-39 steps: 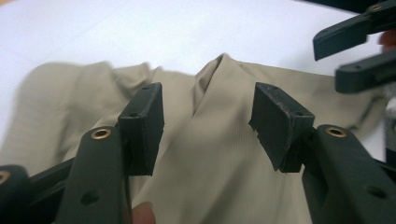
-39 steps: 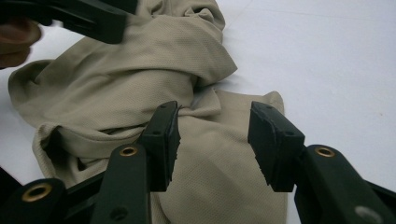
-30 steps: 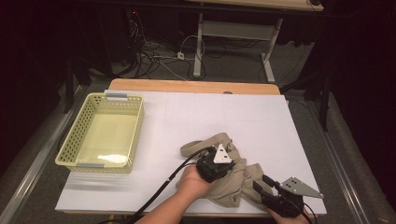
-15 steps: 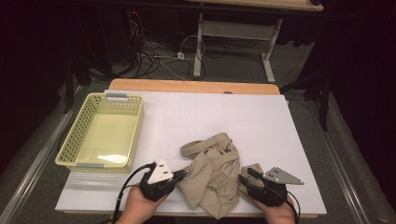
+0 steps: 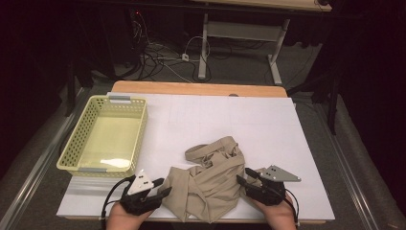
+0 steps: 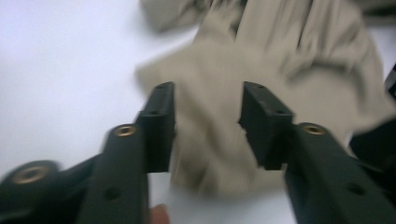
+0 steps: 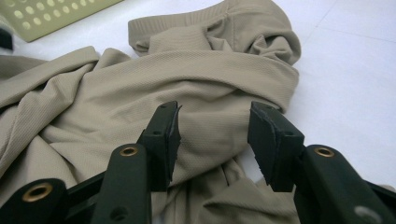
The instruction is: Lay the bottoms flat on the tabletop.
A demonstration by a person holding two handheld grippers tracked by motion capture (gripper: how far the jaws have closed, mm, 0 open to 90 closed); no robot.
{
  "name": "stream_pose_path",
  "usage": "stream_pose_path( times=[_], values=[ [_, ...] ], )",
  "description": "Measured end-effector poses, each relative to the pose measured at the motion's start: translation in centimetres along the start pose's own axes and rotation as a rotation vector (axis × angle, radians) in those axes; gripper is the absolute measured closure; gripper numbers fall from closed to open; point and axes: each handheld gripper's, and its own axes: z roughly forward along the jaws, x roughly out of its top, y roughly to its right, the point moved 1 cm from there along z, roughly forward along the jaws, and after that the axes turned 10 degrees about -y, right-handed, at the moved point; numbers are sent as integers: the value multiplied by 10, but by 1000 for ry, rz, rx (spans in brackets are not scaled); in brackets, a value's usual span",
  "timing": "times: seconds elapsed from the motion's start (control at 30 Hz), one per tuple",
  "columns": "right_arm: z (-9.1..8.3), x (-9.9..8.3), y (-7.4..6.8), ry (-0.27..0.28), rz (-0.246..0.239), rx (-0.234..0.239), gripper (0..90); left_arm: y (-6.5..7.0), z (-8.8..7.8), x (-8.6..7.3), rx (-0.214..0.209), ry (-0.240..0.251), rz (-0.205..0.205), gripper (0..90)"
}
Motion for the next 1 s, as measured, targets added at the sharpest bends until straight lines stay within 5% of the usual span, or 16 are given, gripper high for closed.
stream_pose_path(
  times=[0.23,0.37,0.43,0.6,0.83,1.0],
  values=[
    [-18,-13,7,15,31,-35,544,28,52,73,-56,-25,102,438],
    [-28,-21,11,22,56,-52,544,41,87,98,-37,-76,143,440],
    [-32,-25,13,24,64,-61,544,44,97,103,-5,-118,159,516],
    [-38,-31,16,21,74,-75,546,45,99,103,-13,-145,169,831],
    [-40,-32,14,20,73,-82,547,40,68,84,-13,-79,193,842],
    [-32,-27,11,9,54,-72,548,28,42,57,0,-40,150,842]
  ],
)
